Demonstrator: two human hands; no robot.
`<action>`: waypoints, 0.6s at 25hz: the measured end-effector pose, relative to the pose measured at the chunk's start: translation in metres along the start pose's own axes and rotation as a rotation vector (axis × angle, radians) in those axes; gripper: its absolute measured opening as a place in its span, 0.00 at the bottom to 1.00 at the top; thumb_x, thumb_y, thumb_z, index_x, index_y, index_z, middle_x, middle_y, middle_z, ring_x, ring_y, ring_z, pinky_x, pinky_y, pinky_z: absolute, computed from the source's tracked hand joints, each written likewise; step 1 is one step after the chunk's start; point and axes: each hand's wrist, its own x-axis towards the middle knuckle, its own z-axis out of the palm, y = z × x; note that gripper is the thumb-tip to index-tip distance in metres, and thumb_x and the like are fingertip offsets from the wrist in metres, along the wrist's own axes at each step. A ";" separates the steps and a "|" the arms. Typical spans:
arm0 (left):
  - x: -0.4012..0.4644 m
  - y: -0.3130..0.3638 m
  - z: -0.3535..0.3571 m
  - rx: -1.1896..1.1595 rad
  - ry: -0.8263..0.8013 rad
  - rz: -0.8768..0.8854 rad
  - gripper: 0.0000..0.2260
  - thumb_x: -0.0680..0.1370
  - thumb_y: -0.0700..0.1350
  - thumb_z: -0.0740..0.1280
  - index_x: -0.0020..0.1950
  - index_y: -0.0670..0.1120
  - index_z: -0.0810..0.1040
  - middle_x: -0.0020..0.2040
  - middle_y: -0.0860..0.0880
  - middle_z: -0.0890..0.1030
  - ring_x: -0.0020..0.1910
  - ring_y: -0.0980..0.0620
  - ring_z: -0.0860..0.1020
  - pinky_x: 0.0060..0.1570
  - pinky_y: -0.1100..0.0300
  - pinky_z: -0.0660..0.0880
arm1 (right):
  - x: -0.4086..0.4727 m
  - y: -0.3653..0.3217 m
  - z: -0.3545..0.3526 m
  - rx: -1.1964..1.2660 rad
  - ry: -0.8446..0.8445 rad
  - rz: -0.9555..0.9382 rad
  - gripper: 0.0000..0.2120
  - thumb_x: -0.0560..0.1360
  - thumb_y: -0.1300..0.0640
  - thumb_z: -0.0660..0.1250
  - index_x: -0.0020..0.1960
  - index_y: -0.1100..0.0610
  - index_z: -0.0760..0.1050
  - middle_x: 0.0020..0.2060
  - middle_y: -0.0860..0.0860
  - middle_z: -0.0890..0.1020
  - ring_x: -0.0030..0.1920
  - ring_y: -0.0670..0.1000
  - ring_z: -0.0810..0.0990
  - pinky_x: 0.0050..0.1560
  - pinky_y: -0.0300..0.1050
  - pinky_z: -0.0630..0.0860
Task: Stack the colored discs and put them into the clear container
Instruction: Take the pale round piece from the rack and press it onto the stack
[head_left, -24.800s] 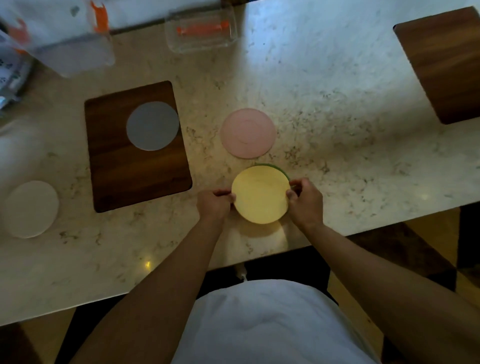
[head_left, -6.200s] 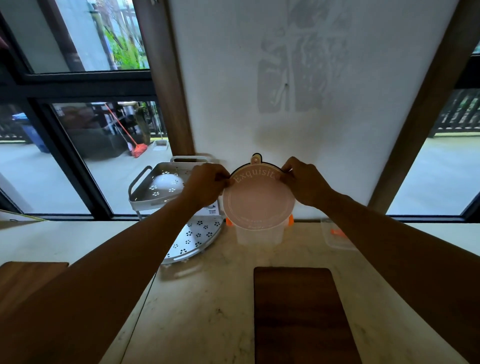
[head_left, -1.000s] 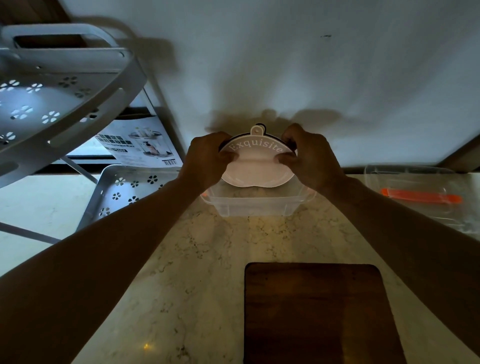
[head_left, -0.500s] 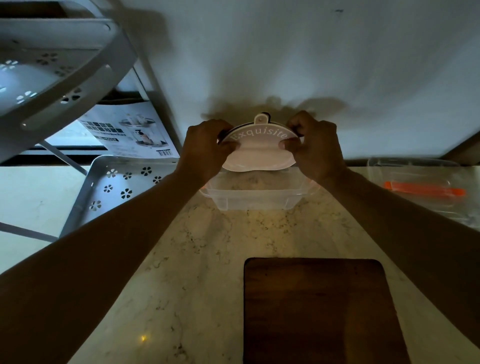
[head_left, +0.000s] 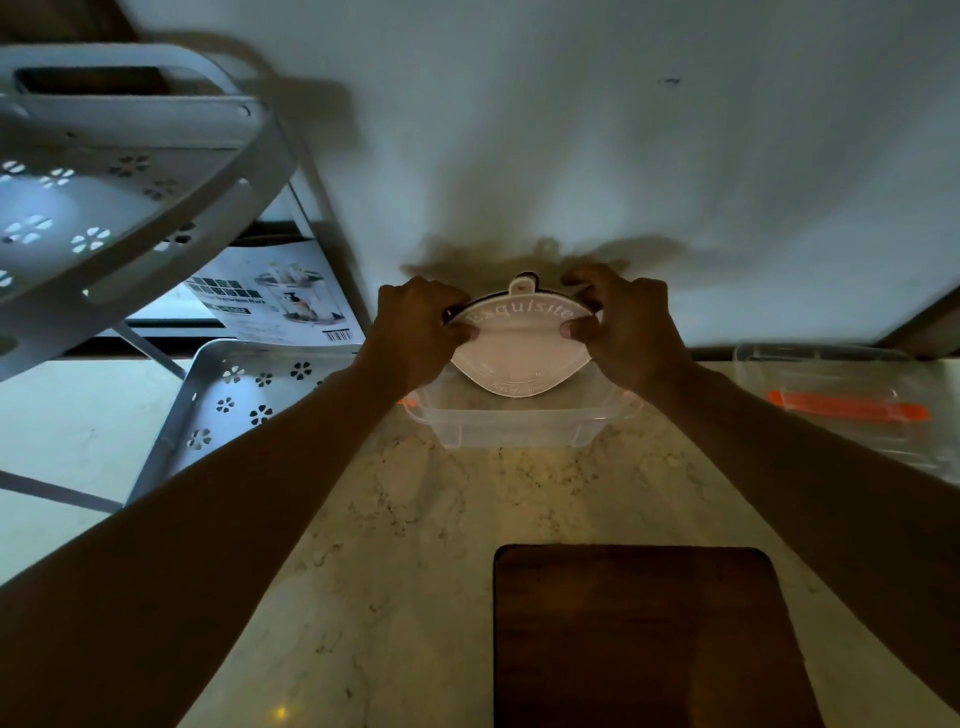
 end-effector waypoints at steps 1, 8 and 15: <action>0.001 -0.001 0.000 0.021 -0.027 0.008 0.08 0.73 0.46 0.73 0.52 0.48 0.83 0.50 0.48 0.84 0.49 0.48 0.77 0.56 0.52 0.63 | 0.001 0.000 -0.001 -0.021 -0.014 -0.021 0.17 0.72 0.54 0.74 0.60 0.52 0.78 0.51 0.51 0.86 0.52 0.55 0.83 0.66 0.52 0.64; -0.001 -0.008 -0.008 -0.095 0.046 0.007 0.08 0.76 0.47 0.69 0.55 0.50 0.80 0.52 0.49 0.83 0.52 0.48 0.79 0.56 0.49 0.72 | 0.000 -0.009 -0.013 0.021 0.121 -0.157 0.10 0.74 0.53 0.69 0.55 0.50 0.80 0.47 0.48 0.86 0.46 0.52 0.81 0.57 0.47 0.61; 0.005 -0.002 -0.016 -0.023 0.039 0.080 0.08 0.76 0.44 0.69 0.54 0.46 0.81 0.50 0.45 0.83 0.50 0.45 0.79 0.55 0.40 0.74 | 0.007 -0.014 -0.014 -0.007 0.081 -0.142 0.10 0.75 0.54 0.68 0.56 0.50 0.81 0.48 0.51 0.86 0.47 0.54 0.83 0.59 0.57 0.71</action>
